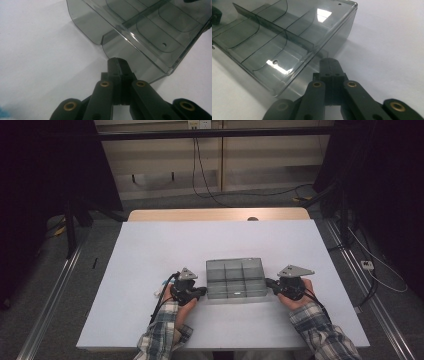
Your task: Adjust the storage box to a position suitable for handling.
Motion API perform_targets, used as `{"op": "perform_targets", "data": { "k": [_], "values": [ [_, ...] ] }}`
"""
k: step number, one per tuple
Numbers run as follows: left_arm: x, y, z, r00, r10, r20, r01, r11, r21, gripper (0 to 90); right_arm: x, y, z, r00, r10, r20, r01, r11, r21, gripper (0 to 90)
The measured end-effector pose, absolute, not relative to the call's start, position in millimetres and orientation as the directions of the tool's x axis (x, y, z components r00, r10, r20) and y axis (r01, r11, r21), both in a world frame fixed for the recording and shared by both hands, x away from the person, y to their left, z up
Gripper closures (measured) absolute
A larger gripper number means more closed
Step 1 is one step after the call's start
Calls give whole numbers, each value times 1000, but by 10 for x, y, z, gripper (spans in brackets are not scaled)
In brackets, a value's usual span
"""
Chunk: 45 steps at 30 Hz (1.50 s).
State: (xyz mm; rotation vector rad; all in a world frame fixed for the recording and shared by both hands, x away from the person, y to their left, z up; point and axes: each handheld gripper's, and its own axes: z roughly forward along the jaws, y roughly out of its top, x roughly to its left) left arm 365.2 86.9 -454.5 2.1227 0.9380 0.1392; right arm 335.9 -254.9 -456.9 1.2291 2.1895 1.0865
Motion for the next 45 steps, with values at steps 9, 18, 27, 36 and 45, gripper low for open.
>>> {"op": "perform_targets", "data": {
  "k": [9,18,27,36,45],
  "values": [
    [3597,949,-4522,695,691,-201,596,-397,698,900,3295,-2440,-4577,-547,837,4,537,347,769,900],
    [3584,1038,-4506,672,716,-189,609,-389,691,900,3239,-2335,-4581,-571,821,9,529,360,769,900],
    [3546,1063,-4494,668,721,-183,613,-395,684,900,3232,-2311,-4583,-579,815,12,526,362,770,900],
    [3504,1171,-4486,655,733,-184,623,-386,680,900,3227,-2232,-4584,-603,797,12,513,377,771,900],
    [3472,1218,-4484,647,740,-185,627,-379,681,900,3237,-2184,-4587,-618,786,14,505,383,773,900]
  ]
}}
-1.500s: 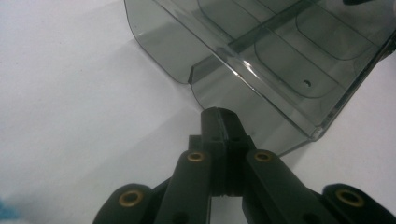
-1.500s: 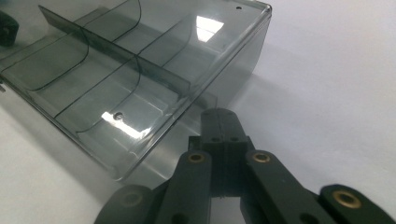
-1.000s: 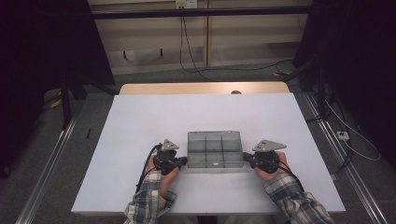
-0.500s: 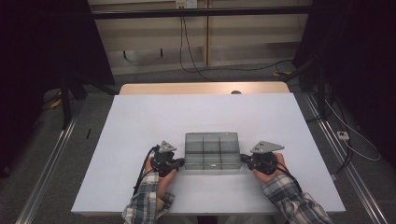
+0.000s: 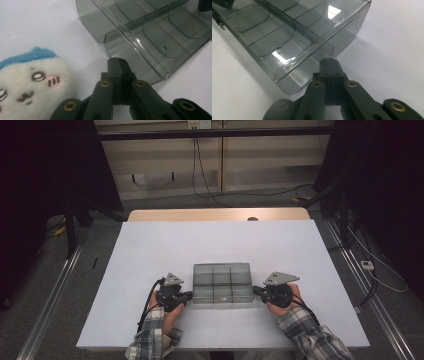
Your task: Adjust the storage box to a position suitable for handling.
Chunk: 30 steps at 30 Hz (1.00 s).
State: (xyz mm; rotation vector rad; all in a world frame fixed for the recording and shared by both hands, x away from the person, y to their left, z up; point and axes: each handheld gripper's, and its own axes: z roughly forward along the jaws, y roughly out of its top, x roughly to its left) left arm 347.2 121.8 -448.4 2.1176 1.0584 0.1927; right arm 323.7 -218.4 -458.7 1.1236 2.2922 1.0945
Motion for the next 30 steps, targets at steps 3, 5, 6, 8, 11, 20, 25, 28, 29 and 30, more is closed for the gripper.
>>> {"op": "perform_targets", "data": {
  "k": [3,5,6,8,11,20,25,28,29,30],
  "values": [
    [3473,1240,-4483,654,734,-185,625,-387,678,900,3233,-2179,-4586,-627,779,19,503,386,774,900],
    [3471,1239,-4483,655,734,-181,623,-389,678,900,3232,-2180,-4585,-628,778,21,503,384,774,900],
    [3460,1213,-4493,631,750,-198,633,-351,690,900,3232,-2180,-4585,-628,778,21,503,384,774,900],
    [3455,1202,-4496,624,756,-199,634,-340,694,900,3228,-2177,-4583,-628,778,19,502,387,773,900],
    [3471,1242,-4480,663,730,-168,617,-404,676,900,3228,-2176,-4585,-628,778,21,503,385,774,900],
    [3469,1229,-4472,649,741,-172,627,-392,673,900,3232,-2177,-4587,-634,773,23,500,387,775,900],
    [3461,1215,-4465,640,753,-153,626,-395,672,900,3233,-2169,-4588,-636,771,17,495,391,776,900],
    [3451,1199,-4474,616,770,-170,636,-358,683,900,3236,-2167,-4589,-638,770,20,495,390,777,900],
    [3449,1200,-4473,612,772,-172,638,-355,683,900,3237,-2157,-4589,-641,768,20,494,392,776,900],
    [3448,1203,-4474,610,773,-173,640,-351,684,900,3237,-2157,-4589,-641,768,20,494,392,776,900]
  ]
}}
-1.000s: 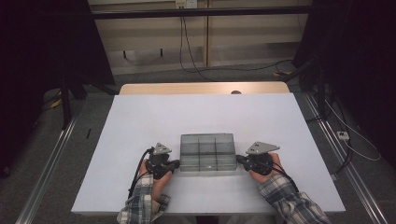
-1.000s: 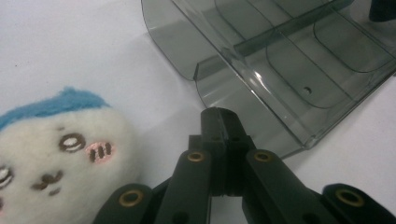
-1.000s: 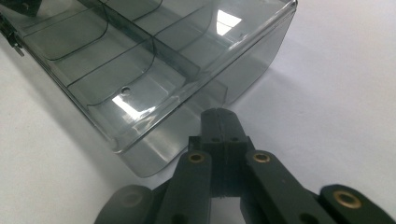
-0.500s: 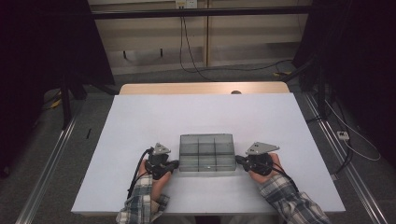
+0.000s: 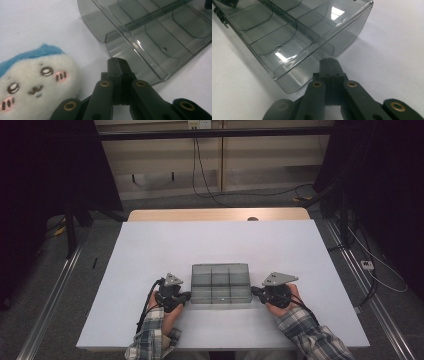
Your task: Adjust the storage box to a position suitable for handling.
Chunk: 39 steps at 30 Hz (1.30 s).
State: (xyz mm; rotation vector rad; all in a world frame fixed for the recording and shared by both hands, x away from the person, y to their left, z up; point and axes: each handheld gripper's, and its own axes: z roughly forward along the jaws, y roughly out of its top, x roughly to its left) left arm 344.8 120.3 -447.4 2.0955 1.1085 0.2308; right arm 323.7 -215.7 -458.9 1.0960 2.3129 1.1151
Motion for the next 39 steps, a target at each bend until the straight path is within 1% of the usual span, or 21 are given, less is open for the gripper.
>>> {"op": "perform_targets", "data": {
  "k": [1,16,19,24,29,30,34,38,39],
  "values": [
    [3460,1237,-4459,641,753,-149,628,-402,667,900,3238,-2152,-4590,-642,767,19,493,393,777,900],
    [3464,1244,-4460,634,758,-154,634,-394,666,900,3238,-2149,-4581,-656,754,15,483,405,776,900],
    [3463,1244,-4460,631,760,-156,636,-392,664,900,3250,-2165,-4585,-658,752,34,491,394,777,900],
    [3462,1255,-4452,625,763,-165,639,-378,670,897,3251,-2185,-4557,-661,750,35,475,381,793,900],
    [3470,1296,-4409,621,760,-189,642,-355,680,850,3235,-2221,-4454,-649,760,24,429,339,837,898],
    [3472,1302,-4401,622,760,-189,643,-358,677,850,3235,-2221,-4454,-649,760,24,429,339,837,898],
    [3476,1341,-4339,618,765,-180,632,-348,692,804,3231,-2260,-4391,-634,773,28,406,302,863,883],
    [3472,1374,-4282,588,787,-186,636,-308,707,733,3218,-2270,-4304,-644,763,54,384,261,886,820],
    [3480,1395,-4269,598,782,-176,629,-322,708,678,3204,-2238,-4267,-662,747,65,370,250,895,774]
  ]
}}
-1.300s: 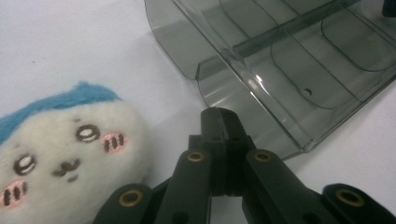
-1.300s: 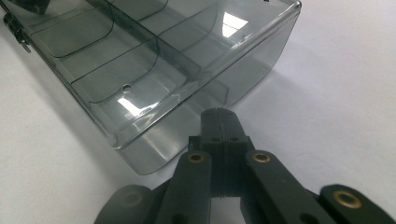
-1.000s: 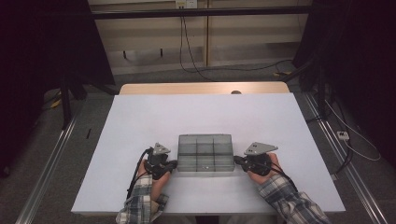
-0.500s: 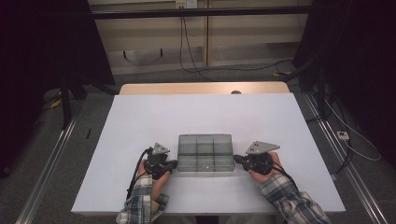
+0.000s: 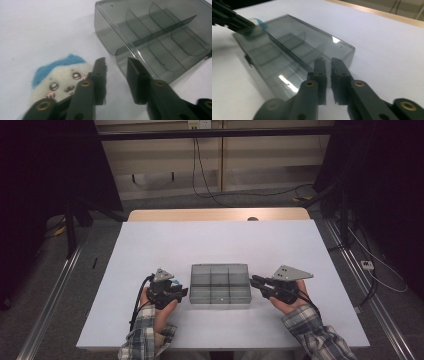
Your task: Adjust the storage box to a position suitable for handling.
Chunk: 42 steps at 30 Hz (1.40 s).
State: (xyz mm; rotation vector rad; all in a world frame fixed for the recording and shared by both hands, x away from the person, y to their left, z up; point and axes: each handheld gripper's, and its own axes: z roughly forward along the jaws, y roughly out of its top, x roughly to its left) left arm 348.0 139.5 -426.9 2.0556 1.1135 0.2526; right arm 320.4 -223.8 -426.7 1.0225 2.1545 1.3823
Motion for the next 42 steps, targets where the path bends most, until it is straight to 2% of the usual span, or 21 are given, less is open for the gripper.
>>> {"op": "perform_targets", "data": {
  "k": [1,5,7,10,12,14,17,25,28,32,37,42],
  "values": [
    [3481,1403,-4261,593,787,-171,627,-317,712,678,3204,-2238,-4267,-662,747,65,370,250,895,774],
    [3487,1434,-4238,581,795,-173,627,-302,718,576,3182,-2152,-4215,-672,734,101,371,215,903,595],
    [3491,1449,-4220,582,794,-175,628,-301,717,539,3174,-2111,-4198,-680,723,122,374,199,906,556],
    [3493,1464,-4199,566,805,-179,625,-277,730,442,3163,-2047,-4178,-690,711,136,376,192,907,442],
    [3496,1478,-4185,572,800,-183,624,-280,729,399,3161,-2013,-4174,-702,697,143,375,191,907,419],
    [3498,1475,-4178,570,802,-176,623,-283,729,344,3162,-1981,-4174,-711,684,162,383,183,906,358],
    [3509,1475,-4177,573,799,-183,627,-284,726,254,3153,-1925,-4181,-728,664,168,386,195,902,315],
    [3512,1448,-4151,604,773,-195,611,-291,737,159,3103,-1778,-4190,-766,621,164,373,222,901,264],
    [3515,1450,-4149,609,767,-202,607,-287,741,139,3089,-1742,-4198,-775,609,166,375,231,898,271],
    [3516,1440,-4153,624,754,-206,600,-294,744,121,3071,-1718,-4215,-793,587,166,369,244,897,379],
    [3516,1437,-4153,635,745,-207,595,-299,746,110,3043,-1704,-4222,-810,559,178,366,244,898,611],
    [3520,1444,-4152,638,742,-209,594,-300,747,118,3018,-1693,-4245,-829,528,182,361,259,896,778]
  ]
}}
